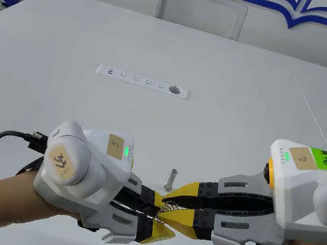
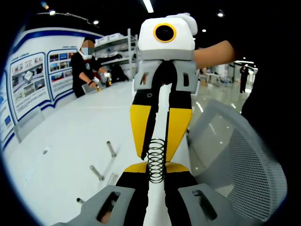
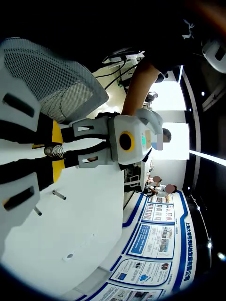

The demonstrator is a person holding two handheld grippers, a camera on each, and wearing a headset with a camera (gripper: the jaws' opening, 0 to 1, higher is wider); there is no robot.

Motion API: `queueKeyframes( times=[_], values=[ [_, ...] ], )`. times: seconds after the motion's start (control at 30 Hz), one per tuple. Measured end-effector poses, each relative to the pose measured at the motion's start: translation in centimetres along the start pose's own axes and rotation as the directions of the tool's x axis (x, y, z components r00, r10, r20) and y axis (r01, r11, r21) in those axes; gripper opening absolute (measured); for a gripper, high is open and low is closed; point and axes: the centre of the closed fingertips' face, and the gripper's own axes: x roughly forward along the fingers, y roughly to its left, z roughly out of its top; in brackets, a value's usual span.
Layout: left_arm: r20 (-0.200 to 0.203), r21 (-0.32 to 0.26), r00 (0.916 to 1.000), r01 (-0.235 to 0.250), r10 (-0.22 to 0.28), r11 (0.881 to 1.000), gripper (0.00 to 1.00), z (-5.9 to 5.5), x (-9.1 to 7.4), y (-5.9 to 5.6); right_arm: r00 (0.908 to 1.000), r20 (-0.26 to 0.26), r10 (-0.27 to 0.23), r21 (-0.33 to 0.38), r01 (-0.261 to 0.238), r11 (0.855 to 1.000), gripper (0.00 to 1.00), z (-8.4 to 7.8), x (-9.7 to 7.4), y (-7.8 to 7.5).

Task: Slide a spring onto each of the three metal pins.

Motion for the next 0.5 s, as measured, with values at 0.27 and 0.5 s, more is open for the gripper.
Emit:
queueKeyframes(
  times=[0.27, 0.5],
  values=[
    [-0.011, -0.046, 0.9996, 0.024, -0.025, 0.999, 0.11, -0.58, -0.03, -0.33, 0.9998, -0.014, 0.012, 0.013, -0.012, 1.0, 0.1, -0.28, 0.39, 0.24],
    [-0.009, -0.084, 1.0, 0.0, 0.0, 0.996, 0.16, -1.02, -0.53, 0.47, 0.9998, -0.005, -0.018, 0.026, 0.018, 0.999, 0.11, -0.01, 0.2, -0.7]
  ],
)
